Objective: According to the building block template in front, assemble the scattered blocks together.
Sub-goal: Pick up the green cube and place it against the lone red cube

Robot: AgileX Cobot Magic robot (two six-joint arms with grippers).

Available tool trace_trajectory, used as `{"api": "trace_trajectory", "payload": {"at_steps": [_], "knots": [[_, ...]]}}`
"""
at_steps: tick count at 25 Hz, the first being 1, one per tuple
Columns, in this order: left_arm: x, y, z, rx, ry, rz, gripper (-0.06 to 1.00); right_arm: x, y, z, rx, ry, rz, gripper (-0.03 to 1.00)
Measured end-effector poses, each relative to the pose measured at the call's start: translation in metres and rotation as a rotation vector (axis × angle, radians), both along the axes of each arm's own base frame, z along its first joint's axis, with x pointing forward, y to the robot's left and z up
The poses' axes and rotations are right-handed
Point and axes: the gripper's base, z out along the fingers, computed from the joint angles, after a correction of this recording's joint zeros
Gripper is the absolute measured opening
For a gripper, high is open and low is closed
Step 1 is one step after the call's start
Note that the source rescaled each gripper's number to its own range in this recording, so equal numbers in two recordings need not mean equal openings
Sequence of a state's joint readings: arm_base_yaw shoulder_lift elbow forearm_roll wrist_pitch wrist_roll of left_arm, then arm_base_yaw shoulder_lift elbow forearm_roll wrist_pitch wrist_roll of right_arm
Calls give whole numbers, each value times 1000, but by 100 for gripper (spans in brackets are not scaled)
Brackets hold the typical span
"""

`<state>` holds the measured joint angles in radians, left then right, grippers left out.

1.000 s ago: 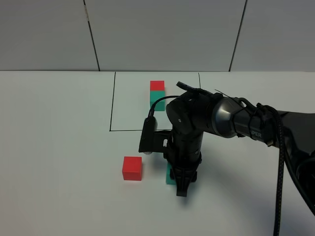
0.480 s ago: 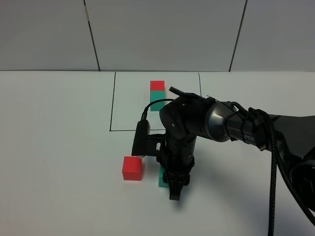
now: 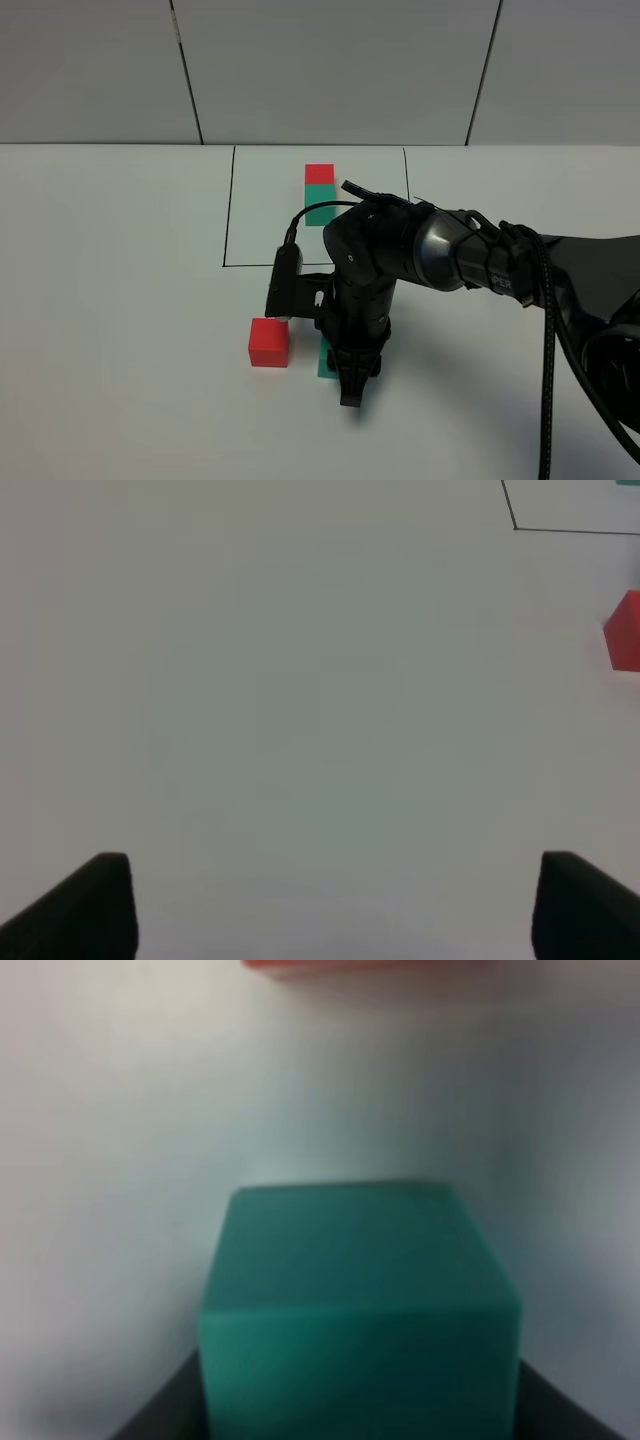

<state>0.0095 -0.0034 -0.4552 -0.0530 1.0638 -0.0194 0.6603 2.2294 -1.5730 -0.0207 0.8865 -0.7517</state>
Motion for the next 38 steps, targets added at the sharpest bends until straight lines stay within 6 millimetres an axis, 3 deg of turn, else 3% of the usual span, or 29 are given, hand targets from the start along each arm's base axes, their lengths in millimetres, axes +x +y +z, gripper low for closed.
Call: {"api": "trace_trajectory", "payload": {"at_steps": [23,38], "knots": [[0,0,0,0,0,0,91,4,5,1,59,-46,-11,0],[0,0,0,1,0,1,91,11,26,-2,61,-47,15,0]]}}
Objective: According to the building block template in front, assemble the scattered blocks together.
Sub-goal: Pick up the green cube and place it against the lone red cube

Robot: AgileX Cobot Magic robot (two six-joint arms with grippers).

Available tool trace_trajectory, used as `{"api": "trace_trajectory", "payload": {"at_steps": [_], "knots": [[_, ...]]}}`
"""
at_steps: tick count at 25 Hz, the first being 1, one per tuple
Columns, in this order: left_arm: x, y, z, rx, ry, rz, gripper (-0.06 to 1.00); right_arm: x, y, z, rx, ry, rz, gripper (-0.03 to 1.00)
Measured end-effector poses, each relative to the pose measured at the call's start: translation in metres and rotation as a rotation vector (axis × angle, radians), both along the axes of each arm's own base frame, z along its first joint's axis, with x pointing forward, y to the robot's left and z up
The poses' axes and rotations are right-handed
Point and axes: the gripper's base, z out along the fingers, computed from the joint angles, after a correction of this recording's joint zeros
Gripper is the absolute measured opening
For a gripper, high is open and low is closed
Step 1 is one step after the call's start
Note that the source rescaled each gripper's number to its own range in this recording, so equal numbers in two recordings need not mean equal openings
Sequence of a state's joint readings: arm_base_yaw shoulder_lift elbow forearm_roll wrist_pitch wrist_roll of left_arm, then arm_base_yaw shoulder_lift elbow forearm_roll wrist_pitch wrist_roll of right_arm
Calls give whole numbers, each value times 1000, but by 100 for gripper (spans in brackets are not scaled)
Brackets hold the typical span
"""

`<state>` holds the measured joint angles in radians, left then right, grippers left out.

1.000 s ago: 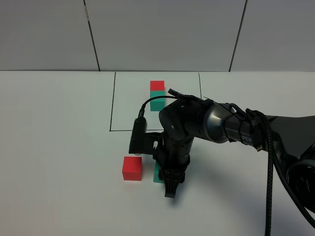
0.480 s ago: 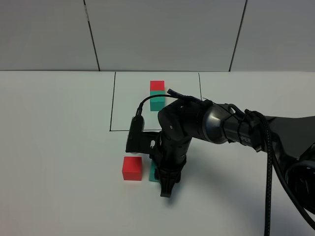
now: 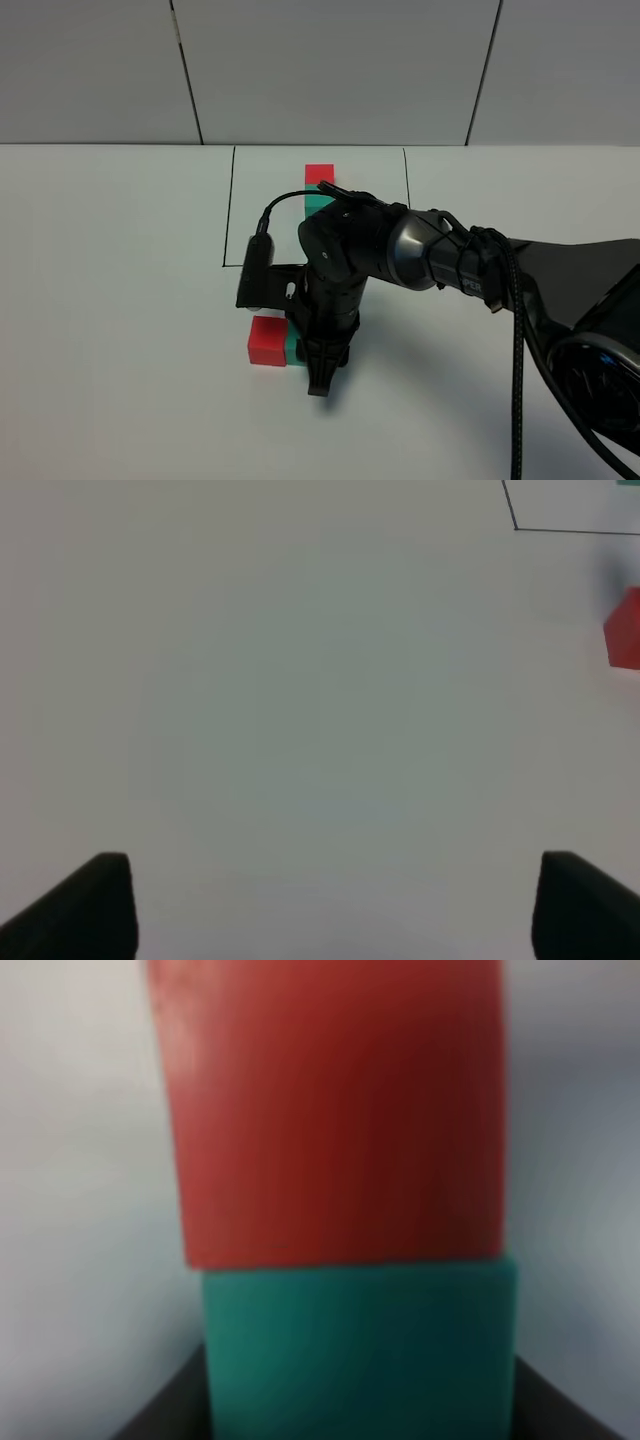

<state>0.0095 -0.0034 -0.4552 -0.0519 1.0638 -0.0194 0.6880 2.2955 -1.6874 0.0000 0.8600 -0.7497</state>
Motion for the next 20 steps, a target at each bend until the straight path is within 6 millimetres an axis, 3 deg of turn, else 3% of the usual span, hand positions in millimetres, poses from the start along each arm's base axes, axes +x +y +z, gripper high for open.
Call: {"api": "trace_trajectory", "payload": {"at_steps": [20], "knots": [[0,0,0,0,0,0,91,0,0,-1,-17,20,4,3]]}}
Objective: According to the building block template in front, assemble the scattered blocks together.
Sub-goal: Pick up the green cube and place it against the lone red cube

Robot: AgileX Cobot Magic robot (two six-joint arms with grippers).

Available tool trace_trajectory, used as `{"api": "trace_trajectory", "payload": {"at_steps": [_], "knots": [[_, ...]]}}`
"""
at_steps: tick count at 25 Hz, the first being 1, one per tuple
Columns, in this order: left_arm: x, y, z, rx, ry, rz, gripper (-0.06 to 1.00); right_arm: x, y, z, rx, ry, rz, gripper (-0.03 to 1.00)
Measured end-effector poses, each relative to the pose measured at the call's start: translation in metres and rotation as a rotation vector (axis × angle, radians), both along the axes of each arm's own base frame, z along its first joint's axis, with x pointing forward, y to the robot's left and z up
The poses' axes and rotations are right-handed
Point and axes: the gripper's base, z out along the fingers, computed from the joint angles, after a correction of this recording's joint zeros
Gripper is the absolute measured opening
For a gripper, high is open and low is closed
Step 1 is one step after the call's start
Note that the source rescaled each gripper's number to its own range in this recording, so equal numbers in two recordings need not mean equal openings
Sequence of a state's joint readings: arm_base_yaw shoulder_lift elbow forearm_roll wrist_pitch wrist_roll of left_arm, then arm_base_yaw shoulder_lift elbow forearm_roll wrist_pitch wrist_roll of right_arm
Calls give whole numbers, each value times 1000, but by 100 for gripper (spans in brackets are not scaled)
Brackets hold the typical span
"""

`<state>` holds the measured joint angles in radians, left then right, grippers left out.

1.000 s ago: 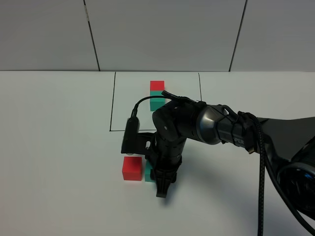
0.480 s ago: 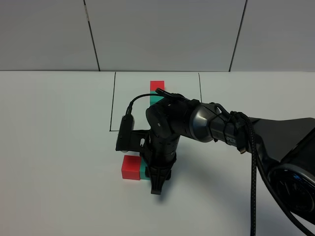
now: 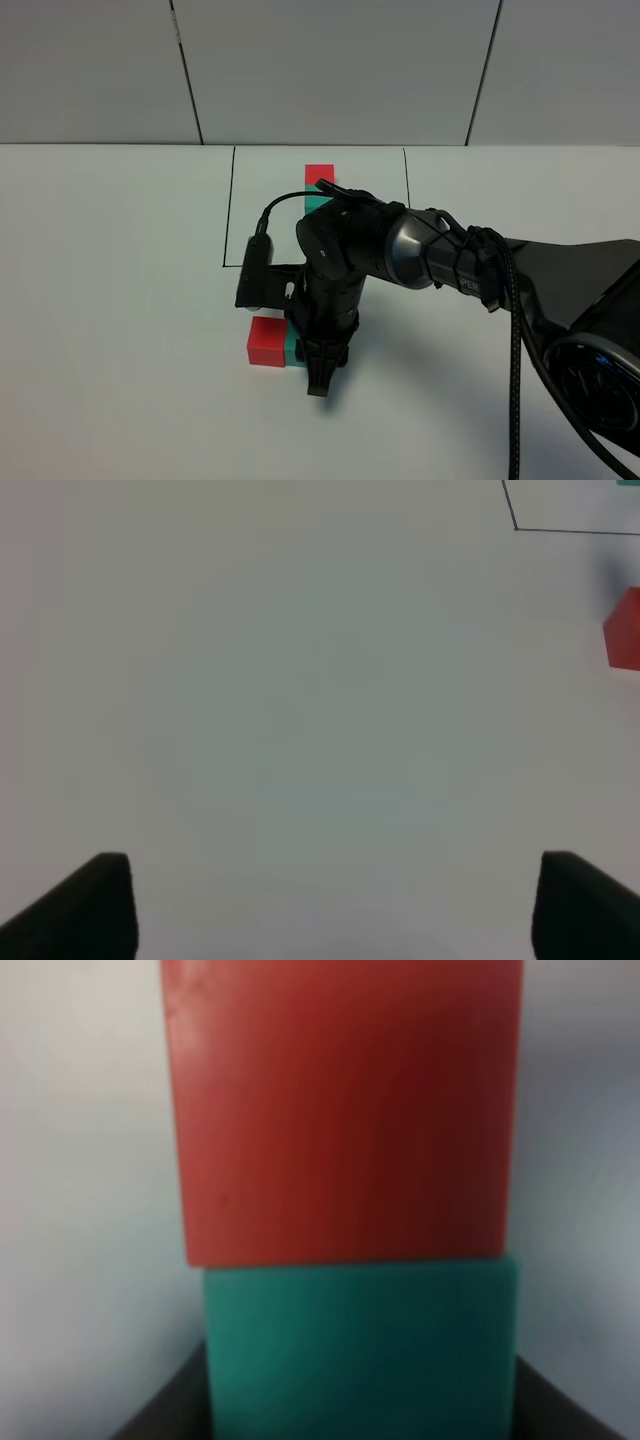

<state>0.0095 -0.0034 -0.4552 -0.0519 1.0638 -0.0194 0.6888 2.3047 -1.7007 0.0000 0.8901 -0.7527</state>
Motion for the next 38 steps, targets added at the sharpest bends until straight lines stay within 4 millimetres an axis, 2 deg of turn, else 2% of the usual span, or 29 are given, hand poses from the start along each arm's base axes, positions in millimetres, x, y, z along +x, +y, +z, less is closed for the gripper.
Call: {"api": "trace_trajectory", "payload": {"at_steps": [1,2,4,6,7,9,11,19,26,30,38], "knots": [[0,0,0,0,0,0,91,-1,0,0,1,6,-3,8],[0,0,0,0,0,0,91,-1,0,0,-1,9,-3,19],[0,0,0,1,0,0,91,-1,-1,0,-7,8,1,51],[0,0,0,1,0,0,91,-1,-1,0,-9,11,1,77],[0,0,0,1,0,0,91,-1,-1,0,-10,12,1,86],[0,0,0,1,0,0,91,-1,-1,0,-10,12,1,93],[0,0,0,0,0,0,91,-1,-1,0,-16,12,4,96],[0,0,0,0,0,0,91,-4,-5,1,-82,67,12,97],[0,0,0,0,0,0,91,-2,-3,16,-109,99,0,97],[0,0,0,0,0,0,91,-3,-6,32,-131,98,-26,97],[0,0,0,0,0,0,91,-7,-15,89,-81,14,-122,97]]}}
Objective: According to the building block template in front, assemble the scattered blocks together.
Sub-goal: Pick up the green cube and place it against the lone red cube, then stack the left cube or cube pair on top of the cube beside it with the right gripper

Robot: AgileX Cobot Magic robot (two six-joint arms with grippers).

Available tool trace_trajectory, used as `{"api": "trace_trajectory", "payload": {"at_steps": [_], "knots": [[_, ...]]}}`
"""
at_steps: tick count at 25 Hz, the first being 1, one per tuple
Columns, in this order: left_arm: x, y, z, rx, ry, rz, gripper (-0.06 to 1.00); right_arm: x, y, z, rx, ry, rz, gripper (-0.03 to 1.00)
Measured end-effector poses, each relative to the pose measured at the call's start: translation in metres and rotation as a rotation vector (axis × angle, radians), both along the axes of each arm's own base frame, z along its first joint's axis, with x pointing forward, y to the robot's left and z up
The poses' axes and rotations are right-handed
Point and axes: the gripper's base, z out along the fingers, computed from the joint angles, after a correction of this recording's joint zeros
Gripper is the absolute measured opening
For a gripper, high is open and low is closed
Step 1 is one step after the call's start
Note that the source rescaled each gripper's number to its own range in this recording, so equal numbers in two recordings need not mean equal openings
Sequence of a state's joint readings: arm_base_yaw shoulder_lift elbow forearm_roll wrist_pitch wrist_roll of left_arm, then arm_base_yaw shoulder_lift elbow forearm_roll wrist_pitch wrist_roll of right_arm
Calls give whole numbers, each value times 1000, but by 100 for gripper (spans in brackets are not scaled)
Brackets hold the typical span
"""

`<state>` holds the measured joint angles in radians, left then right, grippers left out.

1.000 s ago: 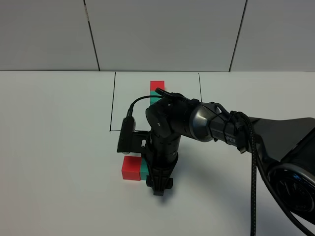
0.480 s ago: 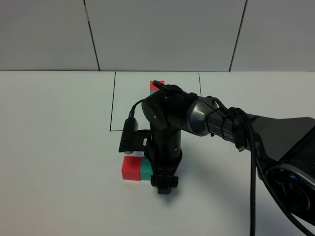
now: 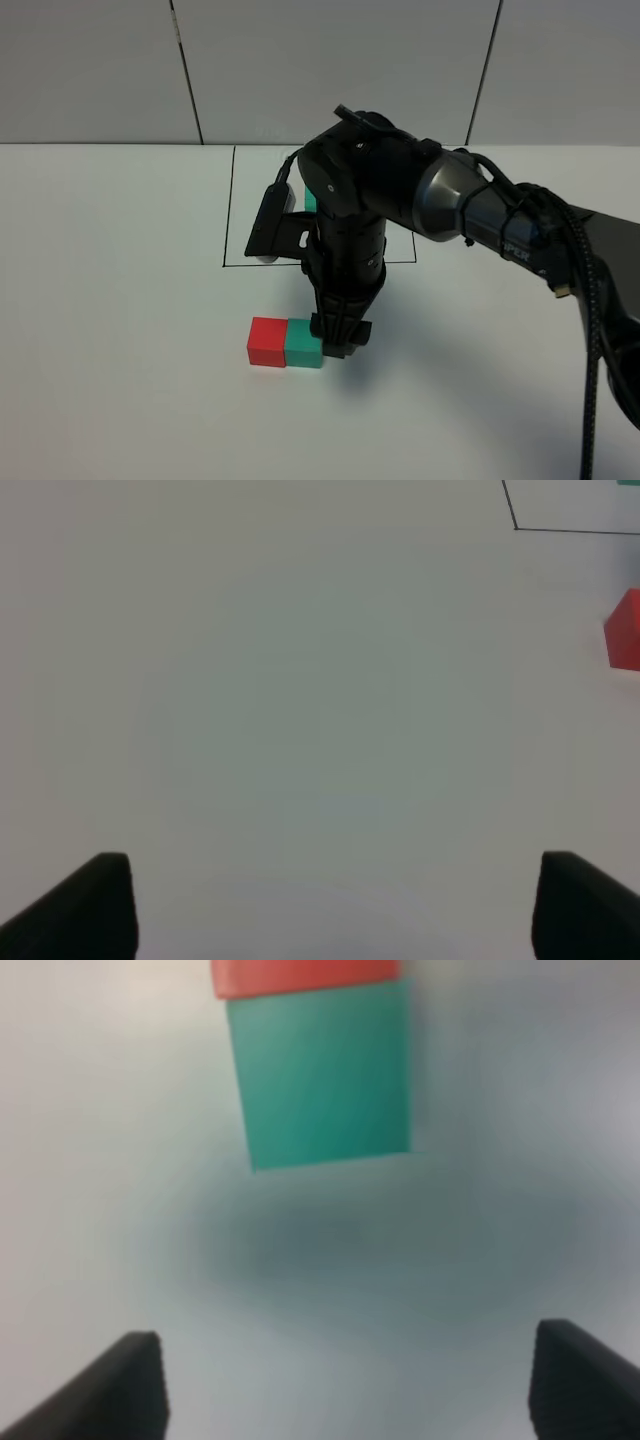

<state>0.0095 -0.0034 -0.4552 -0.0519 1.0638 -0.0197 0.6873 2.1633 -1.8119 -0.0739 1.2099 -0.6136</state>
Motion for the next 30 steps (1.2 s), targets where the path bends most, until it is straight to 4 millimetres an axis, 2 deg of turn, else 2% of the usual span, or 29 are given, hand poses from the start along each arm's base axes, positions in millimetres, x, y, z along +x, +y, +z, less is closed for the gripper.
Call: {"api": "trace_trajectory", "payload": {"at_steps": [11,14,23,27,30], "knots": [[0,0,0,0,0,0,91,-7,-23,74,134,-116,-159,96],[0,0,0,0,0,0,91,-11,-26,86,157,-133,-176,95],[0,0,0,0,0,0,91,-15,-21,75,199,-88,-146,92],[0,0,0,0,0,0,91,-15,-5,71,252,-132,-102,90],[0,0,0,0,0,0,91,-15,10,55,251,-142,-66,89]]}}
